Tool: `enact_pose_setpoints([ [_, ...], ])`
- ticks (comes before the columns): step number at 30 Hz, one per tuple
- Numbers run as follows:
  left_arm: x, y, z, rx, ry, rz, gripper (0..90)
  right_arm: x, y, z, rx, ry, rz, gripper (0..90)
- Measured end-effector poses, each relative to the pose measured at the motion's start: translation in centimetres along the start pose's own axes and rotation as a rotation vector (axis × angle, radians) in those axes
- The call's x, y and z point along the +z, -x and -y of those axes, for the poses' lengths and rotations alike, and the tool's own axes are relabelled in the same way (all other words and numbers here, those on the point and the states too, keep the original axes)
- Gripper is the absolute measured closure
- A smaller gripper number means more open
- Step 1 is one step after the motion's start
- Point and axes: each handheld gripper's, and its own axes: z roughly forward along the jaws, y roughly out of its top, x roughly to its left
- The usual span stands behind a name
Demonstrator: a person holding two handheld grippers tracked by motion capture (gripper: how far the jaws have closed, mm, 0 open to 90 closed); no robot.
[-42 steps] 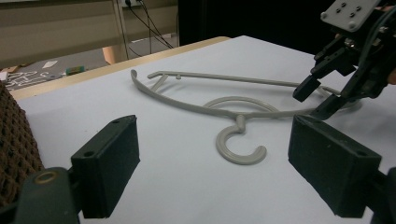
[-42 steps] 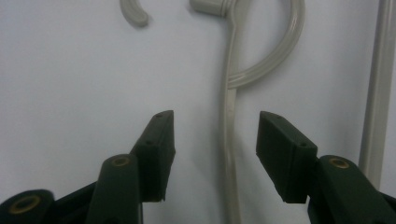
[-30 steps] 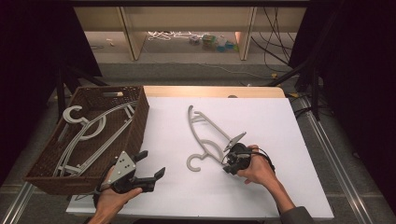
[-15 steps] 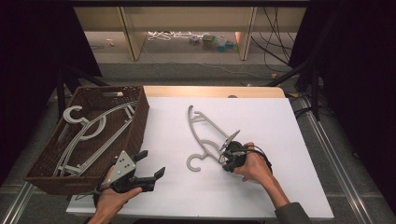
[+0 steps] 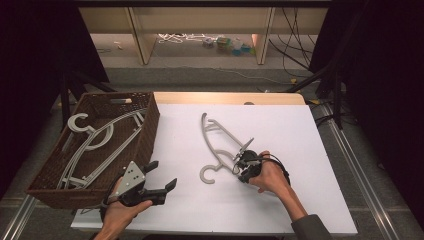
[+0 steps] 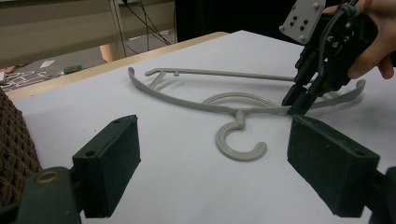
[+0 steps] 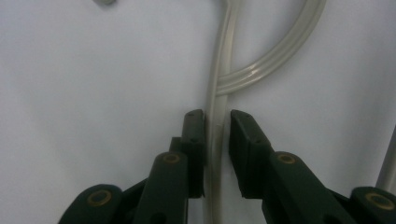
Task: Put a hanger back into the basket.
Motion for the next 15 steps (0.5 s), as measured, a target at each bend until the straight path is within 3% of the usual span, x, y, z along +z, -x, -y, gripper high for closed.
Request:
enact_pose_setpoints([
  [12,0.05,-0.05,-0.03,0.014,0.003,-0.009,17.7,-0.07,-0.08,-0.08,-0.004,0.001,0.012,82.3],
  [15,0.02,-0.06,0.0,0.042,-0.016,-0.018,19.3,-0.2,0.07,-0.02,-0.027,0.005,-0.001,82.4],
])
